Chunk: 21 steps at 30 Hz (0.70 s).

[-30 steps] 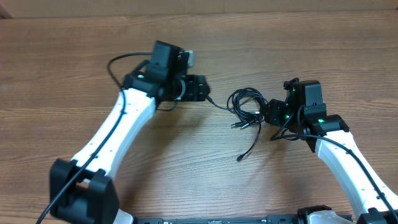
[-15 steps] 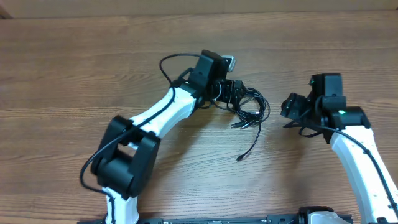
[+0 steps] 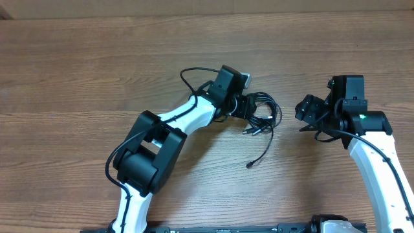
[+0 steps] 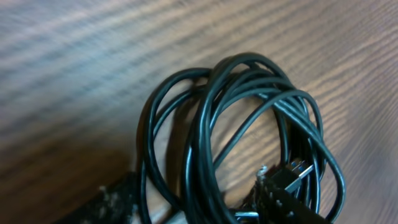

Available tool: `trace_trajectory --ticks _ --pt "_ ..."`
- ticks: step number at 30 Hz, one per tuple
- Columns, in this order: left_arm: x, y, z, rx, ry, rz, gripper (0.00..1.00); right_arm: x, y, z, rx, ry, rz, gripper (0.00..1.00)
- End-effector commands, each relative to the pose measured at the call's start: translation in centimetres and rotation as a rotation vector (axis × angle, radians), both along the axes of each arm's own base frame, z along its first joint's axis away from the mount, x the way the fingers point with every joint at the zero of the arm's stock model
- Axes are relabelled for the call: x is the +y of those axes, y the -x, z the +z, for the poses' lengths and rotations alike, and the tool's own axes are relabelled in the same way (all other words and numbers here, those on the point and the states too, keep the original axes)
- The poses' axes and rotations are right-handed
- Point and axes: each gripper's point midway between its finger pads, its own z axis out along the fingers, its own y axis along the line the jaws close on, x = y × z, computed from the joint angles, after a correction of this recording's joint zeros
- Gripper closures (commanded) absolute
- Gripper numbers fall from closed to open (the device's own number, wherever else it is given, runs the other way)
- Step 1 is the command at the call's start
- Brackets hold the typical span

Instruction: Untangle cables

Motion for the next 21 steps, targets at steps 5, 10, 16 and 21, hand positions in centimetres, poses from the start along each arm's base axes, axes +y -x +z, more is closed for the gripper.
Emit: trace_trajectory --ticks 5,10,16,21 --pt "0.0 1.8 -1.7 0.035 -0.102 -0.002 0.88 0.0 -0.4 1.3 -0.035 -0.007 -0.004 0.24" --pt "1.3 1.5 -1.5 0.048 -0.128 0.021 0.96 0.0 -0.3 1.2 -0.028 -0.007 -0.003 0.17" --pt "2.3 1.2 4.2 -0.023 -0.099 0.019 0.96 2.3 0.0 1.3 -0.032 -0.087 0.133 0.16" --pt "3.2 2.5 10.9 -0.082 -0.056 0.023 0.96 5.6 0.2 0.9 -0.023 -0.185 0.285 0.16"
